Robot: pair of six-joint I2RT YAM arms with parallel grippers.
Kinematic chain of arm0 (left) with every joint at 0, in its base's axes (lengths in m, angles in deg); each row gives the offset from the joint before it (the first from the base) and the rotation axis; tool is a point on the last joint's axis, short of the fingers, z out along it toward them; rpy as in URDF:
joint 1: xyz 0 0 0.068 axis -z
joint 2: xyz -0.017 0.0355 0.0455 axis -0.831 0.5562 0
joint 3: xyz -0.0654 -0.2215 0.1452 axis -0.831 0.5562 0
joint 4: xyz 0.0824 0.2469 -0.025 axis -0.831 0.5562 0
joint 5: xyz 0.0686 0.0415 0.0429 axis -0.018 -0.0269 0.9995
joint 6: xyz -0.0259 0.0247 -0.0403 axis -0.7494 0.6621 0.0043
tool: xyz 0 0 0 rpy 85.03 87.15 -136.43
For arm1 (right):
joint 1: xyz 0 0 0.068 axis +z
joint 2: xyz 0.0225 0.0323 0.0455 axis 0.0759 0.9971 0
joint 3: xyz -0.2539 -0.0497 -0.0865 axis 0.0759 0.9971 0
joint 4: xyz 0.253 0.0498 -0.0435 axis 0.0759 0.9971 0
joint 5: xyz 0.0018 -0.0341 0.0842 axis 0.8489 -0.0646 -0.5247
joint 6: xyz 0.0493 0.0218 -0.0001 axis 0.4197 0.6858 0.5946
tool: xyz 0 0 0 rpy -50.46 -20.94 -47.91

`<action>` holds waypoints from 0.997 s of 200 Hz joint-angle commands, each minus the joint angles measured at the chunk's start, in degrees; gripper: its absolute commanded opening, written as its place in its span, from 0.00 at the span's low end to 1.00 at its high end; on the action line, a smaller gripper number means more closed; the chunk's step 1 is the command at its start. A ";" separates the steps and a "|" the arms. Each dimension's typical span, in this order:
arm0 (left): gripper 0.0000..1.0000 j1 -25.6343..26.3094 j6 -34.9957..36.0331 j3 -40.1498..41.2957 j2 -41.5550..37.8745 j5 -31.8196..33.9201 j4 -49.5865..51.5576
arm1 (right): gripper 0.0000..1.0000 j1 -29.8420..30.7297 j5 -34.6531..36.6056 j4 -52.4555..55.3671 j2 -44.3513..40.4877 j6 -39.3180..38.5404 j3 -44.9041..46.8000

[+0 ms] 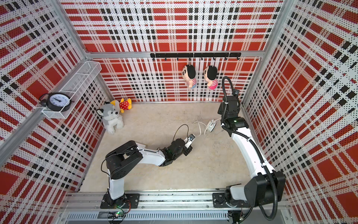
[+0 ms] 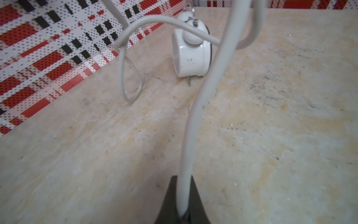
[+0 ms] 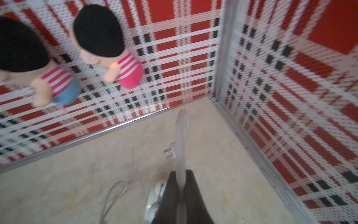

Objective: Unwrap the cord wrapped around the power strip
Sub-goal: Adjust the power cord at the center of the board.

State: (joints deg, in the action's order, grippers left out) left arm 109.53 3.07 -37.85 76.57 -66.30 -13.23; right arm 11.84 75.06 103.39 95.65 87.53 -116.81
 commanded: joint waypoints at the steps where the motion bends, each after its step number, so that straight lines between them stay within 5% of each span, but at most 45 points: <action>1: 0.00 -4.63 -5.61 1.88 -5.85 3.28 -4.32 | 0.00 -3.83 11.35 1.49 -4.38 0.46 4.23; 37: 0.00 -9.91 -9.86 2.87 -8.20 4.55 -4.40 | 0.00 -7.82 9.53 5.16 -10.27 6.03 16.23; 78: 0.00 -9.49 -8.43 1.93 -7.10 3.47 -3.08 | 0.00 -7.45 -6.27 4.15 -10.77 9.36 27.04; 137: 0.00 -8.94 -8.12 1.80 -7.29 4.27 -2.66 | 0.00 2.96 -15.17 2.44 -0.37 10.59 32.31; 153: 0.00 -8.85 -8.13 2.05 -7.61 4.44 -2.61 | 0.13 3.05 -16.10 2.31 1.52 10.32 32.44; 181: 0.00 -8.26 -7.67 2.12 -8.08 4.84 -2.27 | 0.63 2.98 -9.16 4.20 -2.60 8.51 28.33; 199: 0.00 -7.66 -7.07 2.08 -8.17 4.90 -1.81 | 0.75 3.04 -9.83 1.52 -7.02 1.12 24.78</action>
State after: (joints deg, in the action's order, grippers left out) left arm 100.81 -4.62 -35.81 69.12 -62.19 -15.55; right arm 14.74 63.09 108.40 95.02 95.29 -86.61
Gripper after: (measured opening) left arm 0.081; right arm 0.698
